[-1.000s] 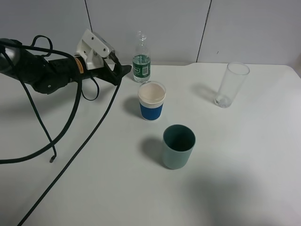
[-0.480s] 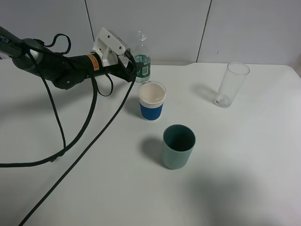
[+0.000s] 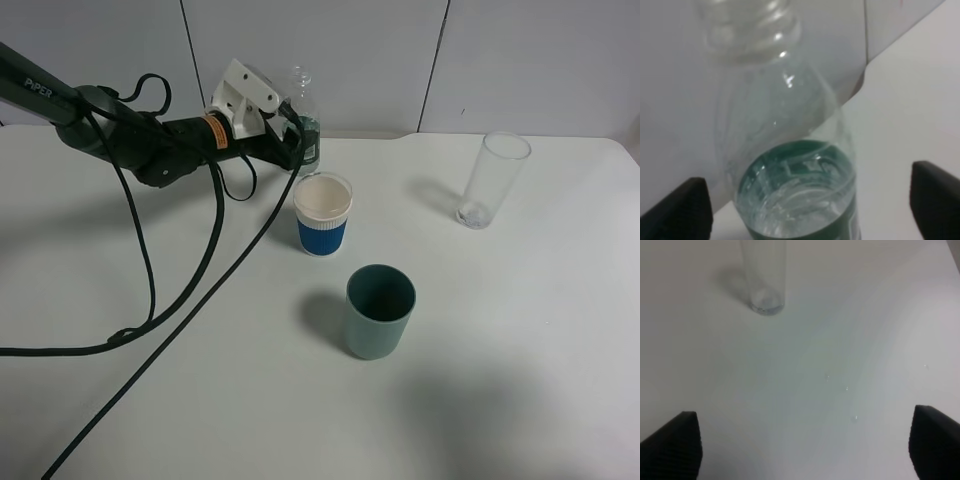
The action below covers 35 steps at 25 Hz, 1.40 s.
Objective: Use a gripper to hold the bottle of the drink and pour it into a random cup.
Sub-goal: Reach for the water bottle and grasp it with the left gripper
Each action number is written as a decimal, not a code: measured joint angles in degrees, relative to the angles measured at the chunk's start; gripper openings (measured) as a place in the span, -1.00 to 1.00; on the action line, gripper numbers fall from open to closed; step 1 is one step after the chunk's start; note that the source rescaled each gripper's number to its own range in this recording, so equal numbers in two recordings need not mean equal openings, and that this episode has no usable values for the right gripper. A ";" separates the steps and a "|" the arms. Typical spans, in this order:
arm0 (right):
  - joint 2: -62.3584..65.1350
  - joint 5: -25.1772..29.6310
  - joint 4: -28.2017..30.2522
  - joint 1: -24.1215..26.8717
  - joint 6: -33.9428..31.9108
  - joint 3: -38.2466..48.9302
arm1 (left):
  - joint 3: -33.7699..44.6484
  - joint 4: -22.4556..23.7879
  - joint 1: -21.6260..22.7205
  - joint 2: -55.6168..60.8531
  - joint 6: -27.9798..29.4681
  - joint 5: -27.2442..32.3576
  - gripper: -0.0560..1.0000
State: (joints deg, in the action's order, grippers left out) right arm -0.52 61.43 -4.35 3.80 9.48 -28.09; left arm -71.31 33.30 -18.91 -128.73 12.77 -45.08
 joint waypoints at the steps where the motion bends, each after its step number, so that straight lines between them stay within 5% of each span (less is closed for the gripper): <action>1: 0.00 0.00 0.00 0.00 0.00 0.00 | -0.36 -0.13 -0.14 -0.16 0.13 0.14 0.30; 35: 0.00 0.00 0.00 0.00 0.00 0.00 | -14.75 -0.93 -2.72 -8.88 0.50 3.42 0.30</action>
State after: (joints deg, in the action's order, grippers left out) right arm -0.52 61.43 -4.35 3.80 9.48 -28.09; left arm -86.07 32.37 -21.63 -137.61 13.27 -41.65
